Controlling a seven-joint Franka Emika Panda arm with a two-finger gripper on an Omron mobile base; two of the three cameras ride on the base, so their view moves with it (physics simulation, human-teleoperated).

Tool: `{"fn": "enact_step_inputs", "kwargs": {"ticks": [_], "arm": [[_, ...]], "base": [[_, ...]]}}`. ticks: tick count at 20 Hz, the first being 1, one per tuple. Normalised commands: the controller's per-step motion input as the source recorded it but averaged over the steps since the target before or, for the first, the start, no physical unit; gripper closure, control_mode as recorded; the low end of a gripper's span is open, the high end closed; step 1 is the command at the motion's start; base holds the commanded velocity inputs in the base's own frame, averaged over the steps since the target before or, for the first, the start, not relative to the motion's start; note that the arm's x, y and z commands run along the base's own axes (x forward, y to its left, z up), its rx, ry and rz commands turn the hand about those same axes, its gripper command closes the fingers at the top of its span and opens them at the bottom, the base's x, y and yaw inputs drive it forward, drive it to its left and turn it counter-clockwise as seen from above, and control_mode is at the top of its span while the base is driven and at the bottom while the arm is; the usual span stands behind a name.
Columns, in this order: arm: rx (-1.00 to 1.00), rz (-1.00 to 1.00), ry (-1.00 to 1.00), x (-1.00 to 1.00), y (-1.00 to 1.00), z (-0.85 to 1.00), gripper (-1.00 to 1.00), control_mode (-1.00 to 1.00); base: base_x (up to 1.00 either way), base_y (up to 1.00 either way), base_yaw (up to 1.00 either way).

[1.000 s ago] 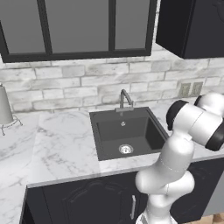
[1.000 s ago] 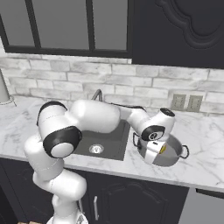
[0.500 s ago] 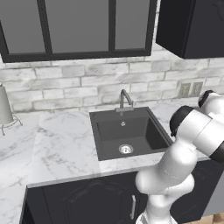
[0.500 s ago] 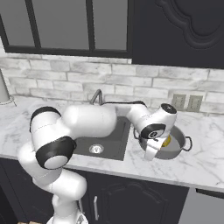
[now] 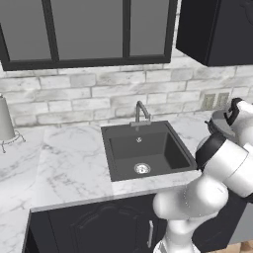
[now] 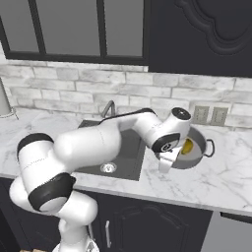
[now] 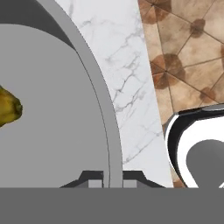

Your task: Dump the lemon from the pot into the sink. Then turn on the water and wash the lemon. Then turn off the water and put the lemon back in the pot.

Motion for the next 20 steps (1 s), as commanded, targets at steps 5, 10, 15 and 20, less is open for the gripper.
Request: {"fn": "enact_step_inputs", "kwargs": {"ticks": [5, 10, 15, 20], "arm": [[-0.11, 0.0, 0.01, 0.0, 0.45, 0.41, 1.0, -1.0], [-0.02, 0.02, 0.02, 0.0, 0.33, 0.34, 1.0, -1.0], [0.0, 0.11, 0.04, 0.0, 0.19, 0.25, 1.0, -1.0], [0.01, 0.14, 0.09, 0.01, 0.23, 0.22, 1.0, -1.0]], "base": [[0.0, 0.0, 0.0], [0.0, 0.0, 0.0], [0.0, 0.0, 0.0], [0.0, 0.0, 0.0]]}}
